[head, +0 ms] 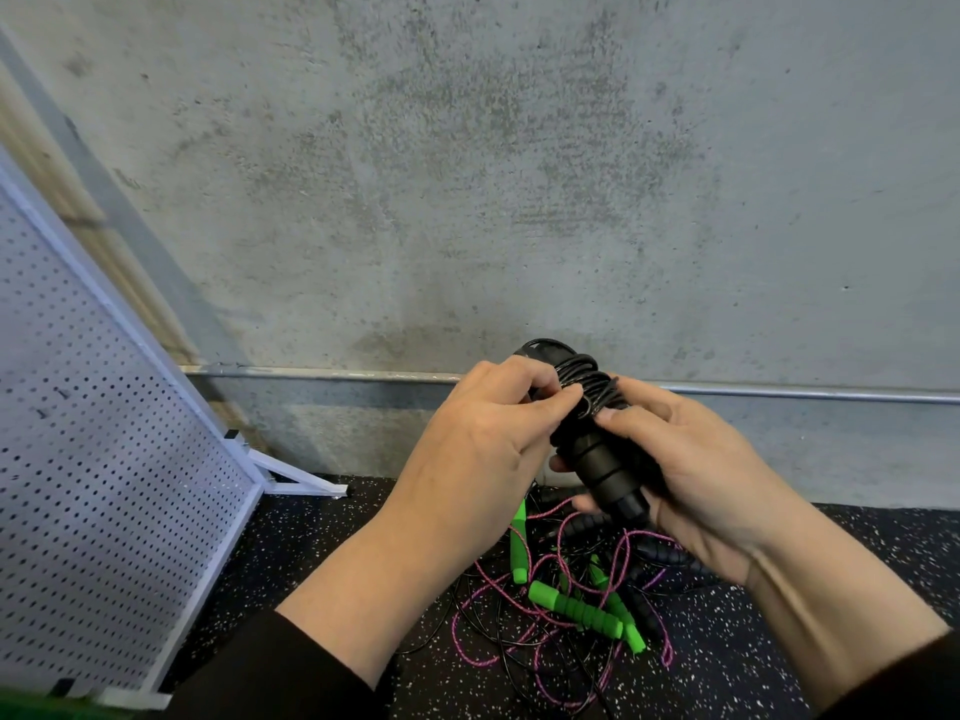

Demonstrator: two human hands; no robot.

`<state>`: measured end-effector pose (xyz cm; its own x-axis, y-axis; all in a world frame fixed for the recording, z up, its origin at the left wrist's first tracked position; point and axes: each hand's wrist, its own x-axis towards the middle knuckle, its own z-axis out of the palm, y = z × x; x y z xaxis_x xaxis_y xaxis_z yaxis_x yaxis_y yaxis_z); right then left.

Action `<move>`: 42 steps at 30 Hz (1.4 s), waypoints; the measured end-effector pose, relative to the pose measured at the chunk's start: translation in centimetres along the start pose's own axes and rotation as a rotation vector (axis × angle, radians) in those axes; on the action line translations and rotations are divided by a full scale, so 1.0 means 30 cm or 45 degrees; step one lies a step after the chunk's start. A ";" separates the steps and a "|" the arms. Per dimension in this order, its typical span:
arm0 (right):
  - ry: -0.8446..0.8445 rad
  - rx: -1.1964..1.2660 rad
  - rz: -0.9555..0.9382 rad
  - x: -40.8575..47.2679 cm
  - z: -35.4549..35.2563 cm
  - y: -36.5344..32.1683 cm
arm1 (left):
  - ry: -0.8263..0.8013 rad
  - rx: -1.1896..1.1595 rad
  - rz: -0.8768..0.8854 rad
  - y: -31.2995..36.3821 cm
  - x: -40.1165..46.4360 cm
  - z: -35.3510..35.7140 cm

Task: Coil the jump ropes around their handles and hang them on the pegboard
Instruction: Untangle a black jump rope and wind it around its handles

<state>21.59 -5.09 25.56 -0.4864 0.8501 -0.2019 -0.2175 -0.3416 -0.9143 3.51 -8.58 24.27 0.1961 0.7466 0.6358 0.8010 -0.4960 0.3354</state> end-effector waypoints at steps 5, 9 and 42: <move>0.033 -0.015 0.006 0.001 0.004 -0.002 | -0.007 -0.008 -0.026 -0.003 0.000 -0.006; 0.012 -0.023 0.026 0.000 0.001 -0.009 | 0.001 -0.010 -0.067 -0.011 -0.004 0.001; 0.085 0.003 0.004 -0.004 0.038 -0.019 | -0.044 -0.192 -0.191 0.009 -0.013 0.014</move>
<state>20.81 -5.45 26.49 -0.4292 0.8741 -0.2276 -0.2182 -0.3448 -0.9130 3.88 -8.82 23.80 0.1023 0.8303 0.5479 0.7295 -0.4370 0.5261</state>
